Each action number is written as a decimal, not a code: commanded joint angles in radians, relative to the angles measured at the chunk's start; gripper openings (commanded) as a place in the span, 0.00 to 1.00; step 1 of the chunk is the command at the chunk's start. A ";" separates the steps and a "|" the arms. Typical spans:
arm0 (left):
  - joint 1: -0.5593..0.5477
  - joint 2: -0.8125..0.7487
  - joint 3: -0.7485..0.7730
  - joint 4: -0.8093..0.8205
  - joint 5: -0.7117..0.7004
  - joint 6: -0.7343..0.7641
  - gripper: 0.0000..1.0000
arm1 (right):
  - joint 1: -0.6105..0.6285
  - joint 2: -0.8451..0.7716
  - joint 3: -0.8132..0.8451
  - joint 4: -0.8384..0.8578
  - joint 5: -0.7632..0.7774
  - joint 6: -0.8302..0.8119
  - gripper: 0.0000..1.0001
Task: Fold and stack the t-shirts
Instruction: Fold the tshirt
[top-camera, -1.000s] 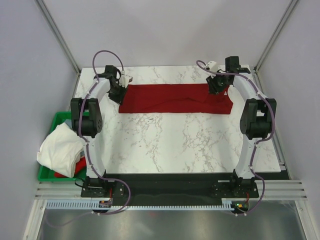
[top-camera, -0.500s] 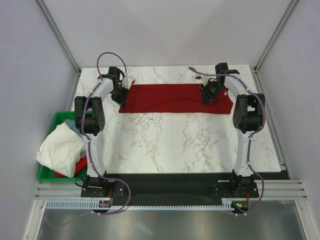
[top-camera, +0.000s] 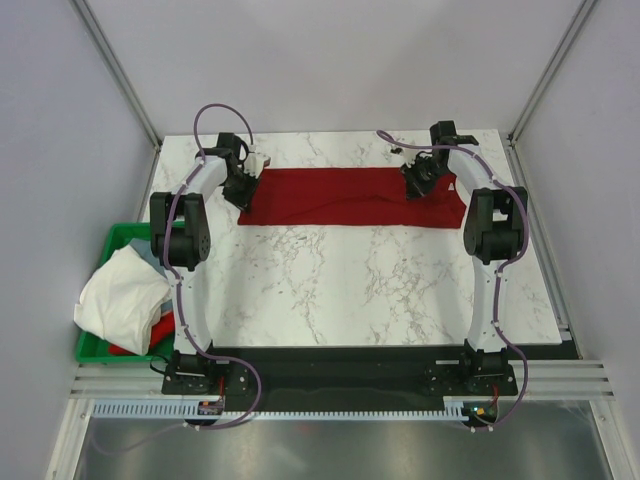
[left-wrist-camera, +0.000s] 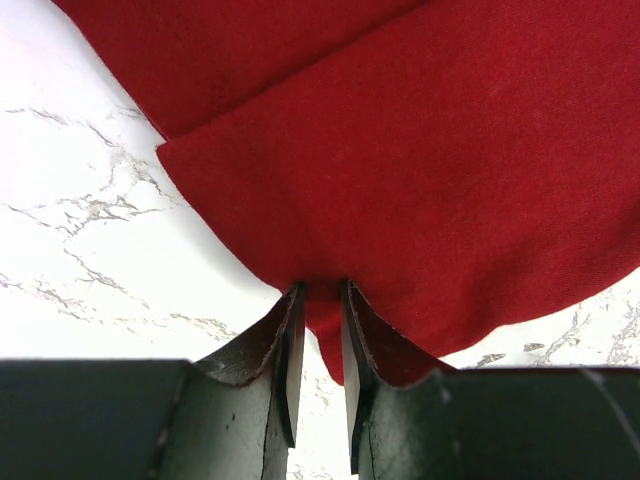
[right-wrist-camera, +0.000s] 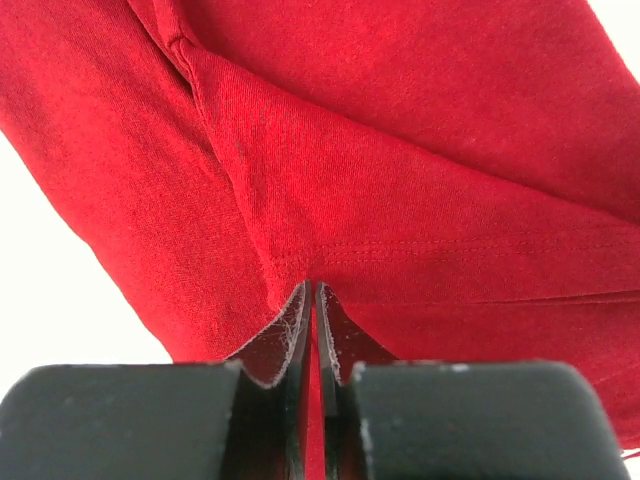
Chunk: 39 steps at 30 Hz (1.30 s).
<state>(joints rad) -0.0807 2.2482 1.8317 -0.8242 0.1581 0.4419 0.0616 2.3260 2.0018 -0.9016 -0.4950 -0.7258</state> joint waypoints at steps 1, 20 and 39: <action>-0.004 0.010 0.032 0.010 -0.012 -0.028 0.28 | 0.003 0.006 0.041 -0.005 -0.004 0.002 0.12; -0.011 -0.002 0.026 0.014 -0.031 -0.028 0.28 | 0.006 -0.057 -0.052 0.010 -0.027 -0.012 0.32; -0.027 -0.007 0.018 0.016 -0.055 -0.020 0.29 | 0.024 -0.033 -0.052 0.000 -0.051 -0.011 0.28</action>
<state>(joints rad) -0.0982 2.2482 1.8317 -0.8234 0.1139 0.4412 0.0731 2.3157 1.9434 -0.8986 -0.5045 -0.7307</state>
